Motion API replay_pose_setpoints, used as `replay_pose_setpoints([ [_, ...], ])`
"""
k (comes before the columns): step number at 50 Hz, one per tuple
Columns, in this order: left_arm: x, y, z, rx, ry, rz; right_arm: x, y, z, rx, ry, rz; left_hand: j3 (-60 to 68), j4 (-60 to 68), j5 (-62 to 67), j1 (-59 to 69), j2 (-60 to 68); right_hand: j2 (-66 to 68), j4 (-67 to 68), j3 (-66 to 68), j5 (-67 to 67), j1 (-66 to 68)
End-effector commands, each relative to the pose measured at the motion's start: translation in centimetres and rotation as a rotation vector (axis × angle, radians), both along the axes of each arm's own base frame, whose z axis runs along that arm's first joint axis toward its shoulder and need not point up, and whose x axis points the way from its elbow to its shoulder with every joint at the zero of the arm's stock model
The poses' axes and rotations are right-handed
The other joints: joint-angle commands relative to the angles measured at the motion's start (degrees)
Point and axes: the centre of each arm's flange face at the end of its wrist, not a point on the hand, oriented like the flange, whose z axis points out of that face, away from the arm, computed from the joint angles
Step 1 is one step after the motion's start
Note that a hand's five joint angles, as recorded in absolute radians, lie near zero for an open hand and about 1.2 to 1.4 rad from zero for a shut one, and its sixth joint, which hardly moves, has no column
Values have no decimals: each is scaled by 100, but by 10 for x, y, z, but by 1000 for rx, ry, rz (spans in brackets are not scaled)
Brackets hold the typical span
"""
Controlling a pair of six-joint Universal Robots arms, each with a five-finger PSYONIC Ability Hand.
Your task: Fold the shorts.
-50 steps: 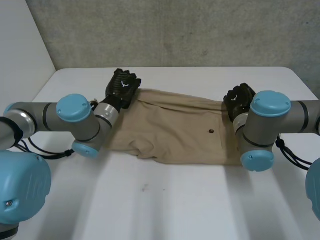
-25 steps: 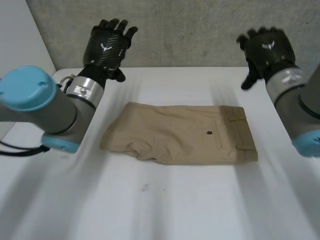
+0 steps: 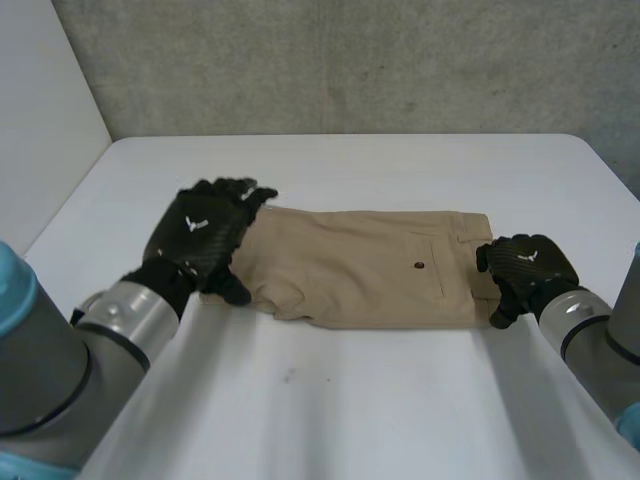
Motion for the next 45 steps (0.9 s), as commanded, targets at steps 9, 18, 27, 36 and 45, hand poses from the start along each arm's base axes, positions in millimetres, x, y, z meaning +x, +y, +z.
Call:
replay_pose_setpoints([
  [9,-5,12,-9,25,-16,-30,-16,-31,-20,-25,13,-76,-195,-147,-240,-82,-125,4807,4816,4804,4925,5300],
  [18,-3,11,-2,7,-8,-21,-63,-59,23,-148,89,-199,-195,-147,-240,-82,-125,4807,4816,4804,4925,5300],
  [27,5,10,4,-4,-2,2,-79,-71,30,-159,334,-167,-195,-147,-240,-82,-125,4807,4816,4804,4925,5300],
  [36,4,11,4,-4,-2,-1,58,-28,80,-386,187,228,-195,-147,-240,-82,-125,4807,4816,4804,4925,5300],
  [45,5,11,4,-3,-1,2,156,73,14,-271,71,838,-195,-147,-240,-82,-125,4012,4021,4009,4130,4504],
])
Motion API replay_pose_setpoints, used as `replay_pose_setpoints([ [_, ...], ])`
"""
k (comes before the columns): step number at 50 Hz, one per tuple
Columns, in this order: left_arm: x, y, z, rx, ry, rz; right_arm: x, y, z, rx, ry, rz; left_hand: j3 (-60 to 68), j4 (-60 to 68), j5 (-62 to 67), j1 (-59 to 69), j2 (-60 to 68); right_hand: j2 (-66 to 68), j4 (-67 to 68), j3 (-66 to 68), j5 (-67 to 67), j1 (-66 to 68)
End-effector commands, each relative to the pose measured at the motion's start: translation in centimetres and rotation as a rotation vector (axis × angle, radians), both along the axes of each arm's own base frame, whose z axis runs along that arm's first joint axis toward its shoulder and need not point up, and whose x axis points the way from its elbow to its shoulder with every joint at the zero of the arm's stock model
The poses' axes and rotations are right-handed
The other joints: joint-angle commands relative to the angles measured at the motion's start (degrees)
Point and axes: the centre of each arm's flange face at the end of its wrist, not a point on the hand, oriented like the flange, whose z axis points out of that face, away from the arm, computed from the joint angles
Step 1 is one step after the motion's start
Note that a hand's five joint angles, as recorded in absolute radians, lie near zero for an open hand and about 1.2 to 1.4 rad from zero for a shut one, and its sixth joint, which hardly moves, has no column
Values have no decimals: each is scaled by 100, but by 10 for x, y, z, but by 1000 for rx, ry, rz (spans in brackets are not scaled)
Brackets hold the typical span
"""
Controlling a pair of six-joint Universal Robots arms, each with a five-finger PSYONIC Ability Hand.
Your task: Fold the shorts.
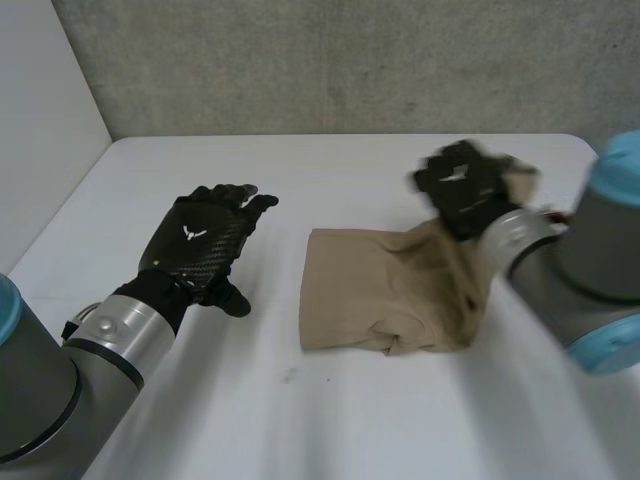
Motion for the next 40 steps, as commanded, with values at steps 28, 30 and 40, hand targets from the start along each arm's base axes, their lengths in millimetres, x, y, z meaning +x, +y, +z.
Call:
replay_pose_setpoints([
  [28,-85,-49,-8,79,79,-47,10,7,-12,496,-417,15,76,121,-4,171,141,-5766,-5829,-5848,-5525,-4392],
  [30,-90,-54,-23,140,59,-26,11,0,-26,530,-362,-34,76,121,-4,171,141,-5766,-5829,-5848,-5525,-4392],
  [40,-86,-59,-100,382,-96,117,9,-20,-85,632,-135,-191,76,121,-4,171,141,-5766,-5829,-5848,-5525,-4392],
])
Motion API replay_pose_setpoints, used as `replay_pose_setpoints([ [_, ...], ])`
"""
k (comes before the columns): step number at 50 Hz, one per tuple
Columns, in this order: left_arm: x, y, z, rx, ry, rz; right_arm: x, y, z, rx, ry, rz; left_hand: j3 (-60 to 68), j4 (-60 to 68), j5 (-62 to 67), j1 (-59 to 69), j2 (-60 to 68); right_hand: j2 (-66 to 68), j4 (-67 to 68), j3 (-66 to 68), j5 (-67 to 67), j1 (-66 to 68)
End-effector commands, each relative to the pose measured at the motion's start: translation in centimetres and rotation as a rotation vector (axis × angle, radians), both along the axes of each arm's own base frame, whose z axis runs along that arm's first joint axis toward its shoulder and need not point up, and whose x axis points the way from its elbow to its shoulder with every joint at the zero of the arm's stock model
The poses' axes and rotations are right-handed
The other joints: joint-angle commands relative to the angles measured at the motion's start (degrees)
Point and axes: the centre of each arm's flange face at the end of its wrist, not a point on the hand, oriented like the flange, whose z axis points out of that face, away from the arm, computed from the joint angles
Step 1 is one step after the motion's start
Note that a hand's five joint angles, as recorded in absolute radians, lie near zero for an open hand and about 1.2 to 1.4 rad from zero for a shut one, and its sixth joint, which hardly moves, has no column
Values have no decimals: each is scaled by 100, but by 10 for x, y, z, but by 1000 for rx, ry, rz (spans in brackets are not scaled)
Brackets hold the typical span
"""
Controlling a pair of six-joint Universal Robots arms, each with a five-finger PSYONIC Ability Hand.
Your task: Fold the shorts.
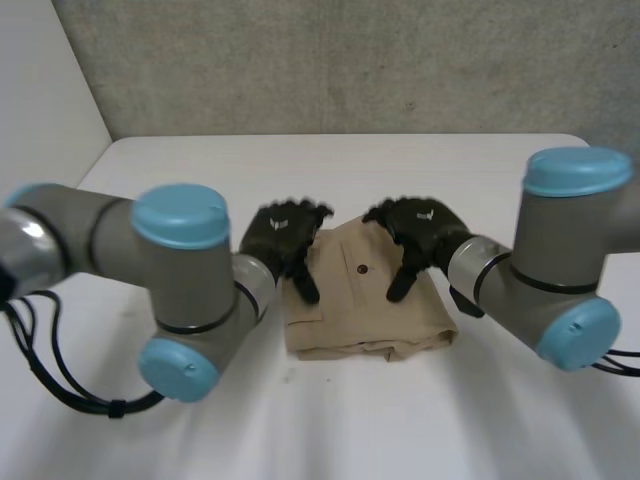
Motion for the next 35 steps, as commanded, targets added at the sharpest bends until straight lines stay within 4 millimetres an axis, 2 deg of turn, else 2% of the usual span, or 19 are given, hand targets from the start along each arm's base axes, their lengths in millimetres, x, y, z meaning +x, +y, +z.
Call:
replay_pose_setpoints([
  [1,7,-1,-51,135,-118,74,-3,-13,-43,79,204,-58,76,121,-4,170,141,-247,-331,-231,-363,-162],
  [4,8,1,-58,148,-137,68,-5,-15,-45,62,233,-68,76,121,-4,170,141,-247,-331,-231,-363,-162],
  [7,8,3,-52,146,-138,64,-4,-15,-38,45,235,-65,59,104,-20,154,124,-247,-331,-231,-363,-162],
  [8,8,4,-48,140,-133,62,-4,-15,-33,38,227,-66,59,104,-20,153,124,-247,-331,-231,-363,-162],
  [9,7,5,-43,133,-127,60,-4,-14,-20,14,207,-69,59,104,-20,153,124,-247,-331,-231,-363,-162],
  [10,7,7,-25,102,-100,54,-4,-14,-11,-7,194,-71,26,71,-54,120,91,-247,-331,-231,-363,-162],
  [11,7,7,-24,102,-100,54,-4,-14,-11,-7,194,-71,25,70,-54,120,90,-247,-331,-231,-363,-162],
  [12,7,7,-10,77,-77,54,-5,-12,17,-67,145,-82,9,54,-71,103,74,-247,-331,-231,-363,-162],
  [13,8,9,11,38,-44,53,-5,-12,18,-67,145,-82,-8,37,-87,86,57,-247,-331,-231,-363,-162],
  [14,10,10,29,5,-17,54,-5,-12,28,-89,122,-88,-8,37,-88,86,57,-247,-331,-231,-363,-162],
  [15,11,11,40,-15,0,56,-7,-11,47,-129,74,-107,-42,3,-121,53,23,-247,-331,-231,-363,-162],
  [16,19,13,78,-87,58,68,-9,-10,68,-170,17,-128,-75,-30,-155,19,-10,-247,-331,-231,-363,-162],
  [17,21,15,90,-110,78,71,-9,-10,68,-171,16,-128,-76,-31,-155,19,-10,-247,-331,-231,-363,-162],
  [20,30,19,122,-175,129,84,-23,-4,121,-256,-149,-216,-59,-14,-138,35,6,-247,-331,-231,-363,-162],
  [22,46,16,150,-232,164,123,-33,-3,134,-284,-176,-266,-59,-14,-138,35,6,-247,-331,-231,-363,-162],
  [23,46,16,150,-233,164,124,-44,-3,144,-311,-182,-320,-59,-14,-138,36,6,-247,-331,-231,-363,-162],
  [24,70,9,173,-273,184,190,-50,-3,150,-327,-183,-344,41,86,-38,136,106,-247,-331,-231,-363,-162],
  [28,103,8,194,-247,167,267,-67,4,168,-373,-181,-416,43,87,-37,137,108,-247,-331,-231,-363,-162],
  [35,113,13,199,-176,191,244,-79,6,172,-367,-114,-448,-75,-30,-155,19,-10,-247,-331,-231,-363,-162],
])
